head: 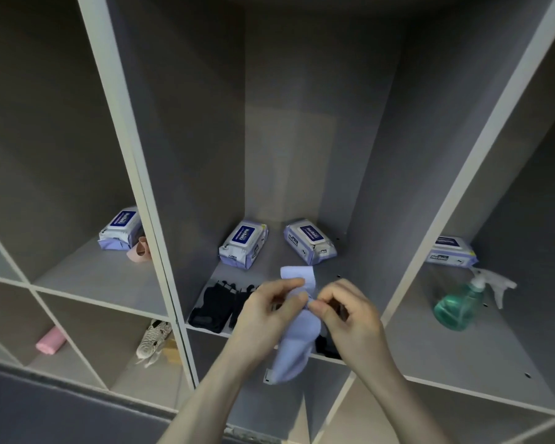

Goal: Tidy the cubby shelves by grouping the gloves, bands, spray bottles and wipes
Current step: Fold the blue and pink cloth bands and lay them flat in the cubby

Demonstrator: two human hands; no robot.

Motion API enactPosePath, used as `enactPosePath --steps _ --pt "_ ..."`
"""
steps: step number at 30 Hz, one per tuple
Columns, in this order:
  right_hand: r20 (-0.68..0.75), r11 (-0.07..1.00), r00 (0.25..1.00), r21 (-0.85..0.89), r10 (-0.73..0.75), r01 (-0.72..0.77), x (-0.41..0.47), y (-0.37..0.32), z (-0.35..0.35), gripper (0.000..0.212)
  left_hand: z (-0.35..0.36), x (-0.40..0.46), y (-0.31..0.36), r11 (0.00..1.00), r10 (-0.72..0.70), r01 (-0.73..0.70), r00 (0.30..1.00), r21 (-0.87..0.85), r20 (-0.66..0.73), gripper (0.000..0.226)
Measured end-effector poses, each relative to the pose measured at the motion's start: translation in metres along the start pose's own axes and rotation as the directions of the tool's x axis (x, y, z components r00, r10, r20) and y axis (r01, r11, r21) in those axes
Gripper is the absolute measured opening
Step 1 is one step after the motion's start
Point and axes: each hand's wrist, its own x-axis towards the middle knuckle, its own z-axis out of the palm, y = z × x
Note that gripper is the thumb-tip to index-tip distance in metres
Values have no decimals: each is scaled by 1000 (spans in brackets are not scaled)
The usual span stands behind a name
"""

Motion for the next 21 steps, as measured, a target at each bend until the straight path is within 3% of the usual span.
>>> enactPosePath --steps 3,8,12,15,18,21 --pt "15 989 990 -45 -138 139 -3 -5 5 23 -3 -1 2 999 31 -29 994 18 -109 5" --pt "-112 980 973 -1 -200 201 -5 -5 5 22 -7 3 8 979 -43 16 991 -205 -125 18" --pt "-149 952 942 16 -301 307 -5 -3 5 18 -3 6 9 974 -77 25 971 -224 -228 23" --pt "-145 959 951 33 -273 281 -3 -4 4 16 4 4 13 991 76 -108 943 -83 -323 26" --pt "-92 987 983 20 -157 159 -1 -10 4 7 9 1 16 970 237 -242 906 31 -349 26" --pt "-82 966 964 -87 -251 244 -3 -13 6 9 11 -1 14 953 297 -294 859 72 -417 30"
